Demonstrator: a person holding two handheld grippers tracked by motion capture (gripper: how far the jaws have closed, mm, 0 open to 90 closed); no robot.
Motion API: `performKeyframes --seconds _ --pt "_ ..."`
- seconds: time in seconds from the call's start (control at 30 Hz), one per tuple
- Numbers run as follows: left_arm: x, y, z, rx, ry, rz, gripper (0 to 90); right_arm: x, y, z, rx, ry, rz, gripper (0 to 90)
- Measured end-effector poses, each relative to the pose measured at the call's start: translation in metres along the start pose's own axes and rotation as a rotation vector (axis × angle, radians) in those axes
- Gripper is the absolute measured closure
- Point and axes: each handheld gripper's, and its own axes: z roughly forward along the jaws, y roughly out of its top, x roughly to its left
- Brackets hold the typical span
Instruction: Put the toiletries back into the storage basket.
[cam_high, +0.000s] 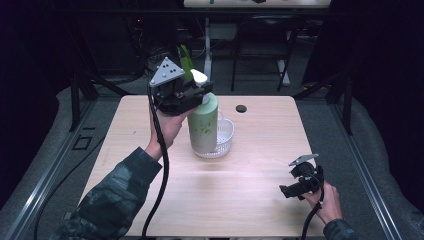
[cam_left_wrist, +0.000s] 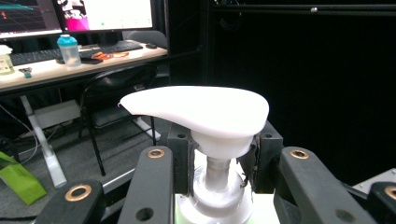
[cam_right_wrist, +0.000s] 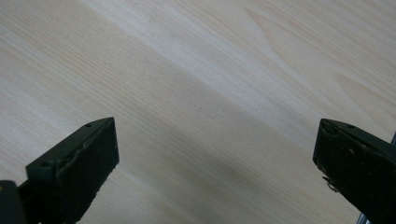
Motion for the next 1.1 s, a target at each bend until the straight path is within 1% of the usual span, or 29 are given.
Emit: performKeyframes --seconds 0.07,0.13,0.27,0.37,0.7,0.8,0.9,1.1 --pt "0.0 0.003 0.0 -0.006 0.002 0.001 67.8 0.0 0.0 0.0 0.001 0.004 0.008 0.0" --pt "0.0 0.006 0.001 -0.008 0.005 0.002 67.8 -0.001 0.0 0.001 0.003 -0.002 0.0 0.0" --pt "0.001 0.011 0.002 -0.011 0.017 0.013 67.8 0.0 0.0 -0.001 -0.004 -0.002 0.003 0.0" --pt "0.003 0.014 0.003 -0.015 0.029 0.01 67.8 0.0 0.0 0.0 0.0 -0.003 0.001 0.0" --pt "0.01 0.02 0.012 -0.013 0.058 0.0 67.8 0.0 0.0 0.0 0.002 -0.005 0.0 0.0" --pt "0.01 0.022 0.015 -0.009 0.066 0.01 67.8 0.0 0.0 0.001 0.006 0.001 -0.001 0.0" --pt "0.01 0.024 0.018 -0.008 0.071 0.017 67.8 0.001 0.0 0.0 0.001 -0.004 -0.004 0.0" --pt "0.013 0.024 0.025 -0.008 0.082 0.006 67.8 0.001 0.0 -0.001 0.001 -0.003 -0.005 0.0"
